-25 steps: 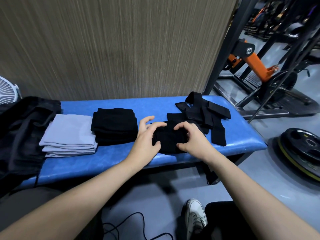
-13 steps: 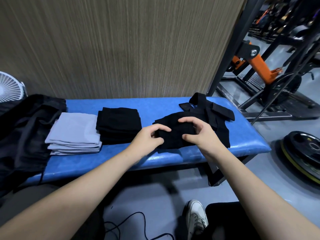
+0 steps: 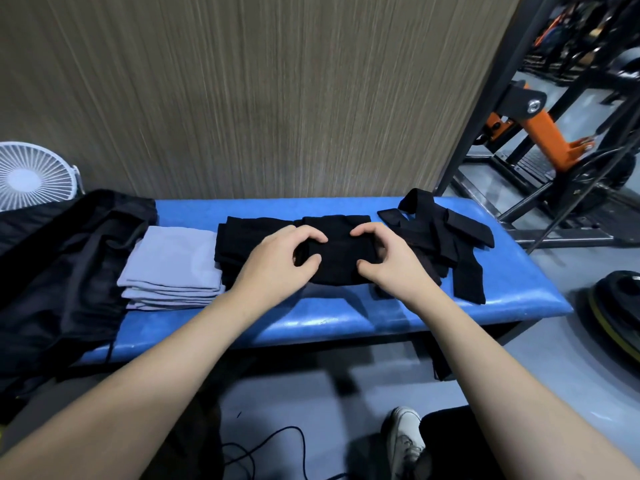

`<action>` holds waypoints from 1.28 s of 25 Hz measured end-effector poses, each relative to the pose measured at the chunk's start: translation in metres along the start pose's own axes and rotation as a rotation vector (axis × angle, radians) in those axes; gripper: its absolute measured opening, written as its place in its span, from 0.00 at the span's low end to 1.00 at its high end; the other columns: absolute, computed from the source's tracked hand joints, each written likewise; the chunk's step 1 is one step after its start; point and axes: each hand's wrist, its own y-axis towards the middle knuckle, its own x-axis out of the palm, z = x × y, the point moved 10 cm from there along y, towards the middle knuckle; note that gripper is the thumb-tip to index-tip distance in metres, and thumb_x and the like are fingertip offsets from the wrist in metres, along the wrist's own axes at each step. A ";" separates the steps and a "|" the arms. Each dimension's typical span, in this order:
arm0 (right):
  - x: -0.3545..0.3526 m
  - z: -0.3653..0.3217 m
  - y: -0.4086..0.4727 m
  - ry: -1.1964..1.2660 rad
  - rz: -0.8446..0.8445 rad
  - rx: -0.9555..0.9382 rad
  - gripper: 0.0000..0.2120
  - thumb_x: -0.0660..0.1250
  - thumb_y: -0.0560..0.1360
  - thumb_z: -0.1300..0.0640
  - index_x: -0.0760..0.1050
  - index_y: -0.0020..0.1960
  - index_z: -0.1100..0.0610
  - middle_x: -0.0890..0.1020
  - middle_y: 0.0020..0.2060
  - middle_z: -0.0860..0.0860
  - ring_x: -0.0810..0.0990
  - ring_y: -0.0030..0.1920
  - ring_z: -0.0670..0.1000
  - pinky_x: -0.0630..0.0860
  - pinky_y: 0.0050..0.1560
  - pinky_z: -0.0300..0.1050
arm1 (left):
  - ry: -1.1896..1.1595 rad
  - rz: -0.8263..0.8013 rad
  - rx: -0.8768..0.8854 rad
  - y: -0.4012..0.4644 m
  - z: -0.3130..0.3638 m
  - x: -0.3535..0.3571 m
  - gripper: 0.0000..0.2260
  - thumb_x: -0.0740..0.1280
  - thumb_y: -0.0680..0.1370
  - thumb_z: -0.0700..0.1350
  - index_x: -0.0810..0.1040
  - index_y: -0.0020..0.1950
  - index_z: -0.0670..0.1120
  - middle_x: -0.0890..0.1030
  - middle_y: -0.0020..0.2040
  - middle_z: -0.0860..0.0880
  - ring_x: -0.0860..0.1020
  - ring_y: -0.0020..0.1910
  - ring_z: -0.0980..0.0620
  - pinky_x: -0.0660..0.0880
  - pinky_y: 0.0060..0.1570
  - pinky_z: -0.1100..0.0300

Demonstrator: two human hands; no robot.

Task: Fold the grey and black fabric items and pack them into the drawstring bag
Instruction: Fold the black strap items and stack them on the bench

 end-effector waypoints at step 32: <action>0.115 -0.011 0.063 -0.440 -0.068 -0.091 0.13 0.69 0.76 0.52 0.77 0.61 0.47 0.69 0.51 0.50 0.70 0.53 0.51 0.70 0.60 0.48 | 0.325 0.030 -0.192 0.002 -0.103 -0.069 0.14 0.66 0.78 0.54 0.76 0.64 0.57 0.68 0.60 0.53 0.68 0.60 0.51 0.69 0.60 0.53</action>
